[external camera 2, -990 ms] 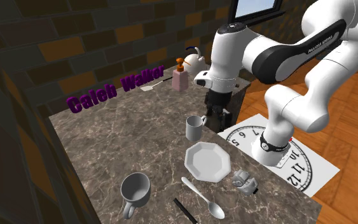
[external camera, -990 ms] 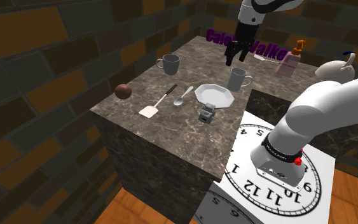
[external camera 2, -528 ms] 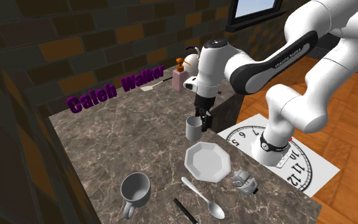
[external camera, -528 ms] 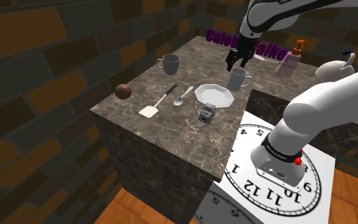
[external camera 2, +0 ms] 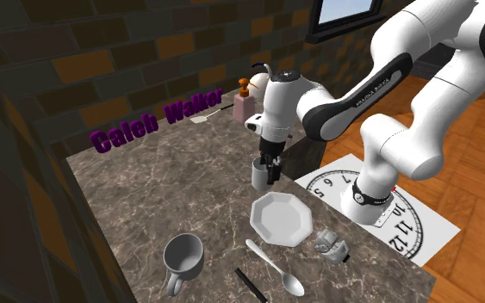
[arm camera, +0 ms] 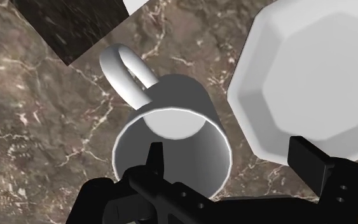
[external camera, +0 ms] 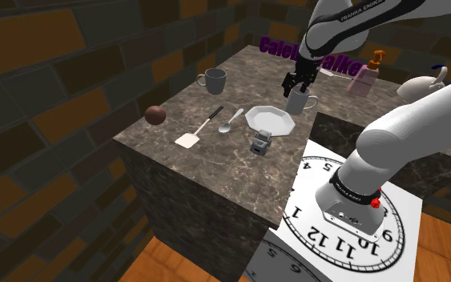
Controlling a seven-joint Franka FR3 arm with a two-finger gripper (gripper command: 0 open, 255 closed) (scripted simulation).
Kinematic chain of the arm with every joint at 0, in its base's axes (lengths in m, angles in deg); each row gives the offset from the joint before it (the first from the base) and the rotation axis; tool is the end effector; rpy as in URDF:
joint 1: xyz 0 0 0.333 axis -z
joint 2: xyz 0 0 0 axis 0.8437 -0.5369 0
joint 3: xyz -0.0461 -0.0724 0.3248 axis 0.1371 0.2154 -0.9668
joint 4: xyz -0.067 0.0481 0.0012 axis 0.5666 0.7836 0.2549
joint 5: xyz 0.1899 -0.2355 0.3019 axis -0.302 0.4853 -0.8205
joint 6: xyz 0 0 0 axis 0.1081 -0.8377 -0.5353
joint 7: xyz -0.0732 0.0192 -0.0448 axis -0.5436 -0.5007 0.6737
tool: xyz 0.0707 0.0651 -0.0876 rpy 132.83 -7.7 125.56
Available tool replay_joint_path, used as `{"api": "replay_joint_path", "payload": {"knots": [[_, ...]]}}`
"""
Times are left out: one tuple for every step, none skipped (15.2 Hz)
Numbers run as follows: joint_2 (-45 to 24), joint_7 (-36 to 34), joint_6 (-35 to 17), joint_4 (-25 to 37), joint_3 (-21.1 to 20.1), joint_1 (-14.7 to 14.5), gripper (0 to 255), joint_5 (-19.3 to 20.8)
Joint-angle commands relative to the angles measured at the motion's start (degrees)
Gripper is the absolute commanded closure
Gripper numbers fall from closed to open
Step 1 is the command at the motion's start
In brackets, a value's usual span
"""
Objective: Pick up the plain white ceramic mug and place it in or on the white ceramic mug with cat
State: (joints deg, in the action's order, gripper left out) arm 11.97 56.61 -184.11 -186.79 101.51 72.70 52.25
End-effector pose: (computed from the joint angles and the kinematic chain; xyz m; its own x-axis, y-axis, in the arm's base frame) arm 0.3470 -0.1955 0.3419 0.9381 -0.3398 0.0670 -0.3413 -0.9399 0.0126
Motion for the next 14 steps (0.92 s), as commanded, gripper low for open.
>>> {"api": "replay_joint_path", "payload": {"knots": [[-0.9,0.0,-1.6,-0.6,0.2,0.0,0,0.0],[-0.9,0.0,-1.6,-0.6,0.2,0.0,0,0.0],[-0.9,0.0,-1.6,-0.6,0.2,0.0,0,0.0],[-0.9,0.0,-1.6,-0.6,0.2,0.0,0,0.0],[-0.9,0.0,-1.6,-0.6,0.2,0.0,0,0.0],[-0.9,0.0,-1.6,-0.6,0.2,0.0,0,0.0],[-0.9,0.0,-1.6,-0.6,0.2,0.0,0,0.0],[-0.9,0.0,-1.5,-0.6,0.2,0.0,0,0.0],[-0.9,0.0,-1.5,-0.6,0.2,0.0,255,0.0],[-0.9,0.0,-1.5,-0.6,0.2,0.0,255,0.0],[-0.9,0.0,-1.5,-0.6,0.2,0.0,255,0.0],[-0.9,0.0,-1.5,-0.6,0.2,0.0,255,0.0],[-0.9,0.0,-1.5,-0.6,0.2,0.0,255,0.0],[-0.9,0.1,-1.5,-0.6,0.2,0.0,255,0.0]]}}
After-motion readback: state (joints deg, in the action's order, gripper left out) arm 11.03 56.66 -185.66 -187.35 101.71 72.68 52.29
